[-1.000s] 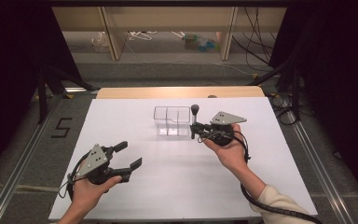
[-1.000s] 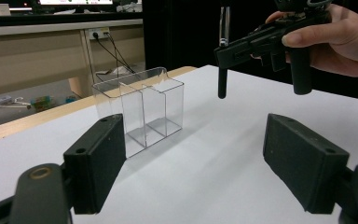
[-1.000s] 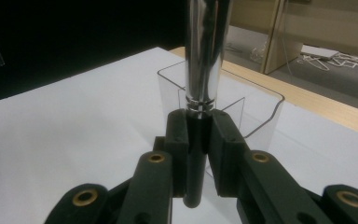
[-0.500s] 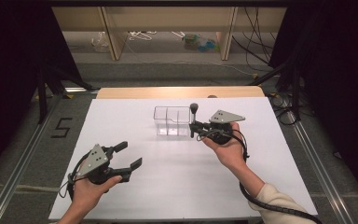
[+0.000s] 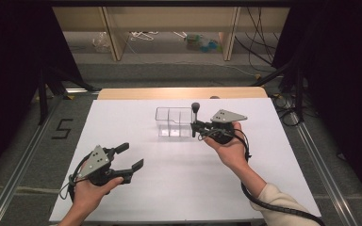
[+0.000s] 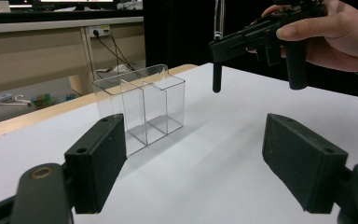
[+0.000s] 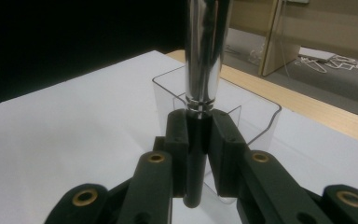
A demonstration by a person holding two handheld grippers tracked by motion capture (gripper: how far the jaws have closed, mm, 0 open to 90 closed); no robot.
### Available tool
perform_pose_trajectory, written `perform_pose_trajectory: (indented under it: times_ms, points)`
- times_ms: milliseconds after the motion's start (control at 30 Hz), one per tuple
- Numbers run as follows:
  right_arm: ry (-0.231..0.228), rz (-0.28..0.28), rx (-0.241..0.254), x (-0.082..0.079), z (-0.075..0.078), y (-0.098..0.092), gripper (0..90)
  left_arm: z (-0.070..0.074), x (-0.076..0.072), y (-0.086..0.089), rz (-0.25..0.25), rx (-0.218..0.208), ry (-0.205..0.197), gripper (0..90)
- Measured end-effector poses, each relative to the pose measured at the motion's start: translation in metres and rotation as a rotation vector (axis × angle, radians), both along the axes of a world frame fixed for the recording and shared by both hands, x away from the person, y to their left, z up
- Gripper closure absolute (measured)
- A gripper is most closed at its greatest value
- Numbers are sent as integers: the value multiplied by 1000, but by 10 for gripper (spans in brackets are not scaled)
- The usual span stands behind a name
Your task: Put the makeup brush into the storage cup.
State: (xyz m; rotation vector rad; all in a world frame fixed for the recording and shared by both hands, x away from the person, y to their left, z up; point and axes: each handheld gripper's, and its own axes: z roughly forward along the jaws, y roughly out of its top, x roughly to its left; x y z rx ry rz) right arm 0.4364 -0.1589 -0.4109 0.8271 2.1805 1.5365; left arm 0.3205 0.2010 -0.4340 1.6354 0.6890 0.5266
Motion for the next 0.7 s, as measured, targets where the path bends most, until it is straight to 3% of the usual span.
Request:
perform_pose_trajectory:
  times_ms: [700]
  points:
    - [7, -4, -8, 4, 2, 0, 794, -1, 0, 0, -1, 9, 3, 219]
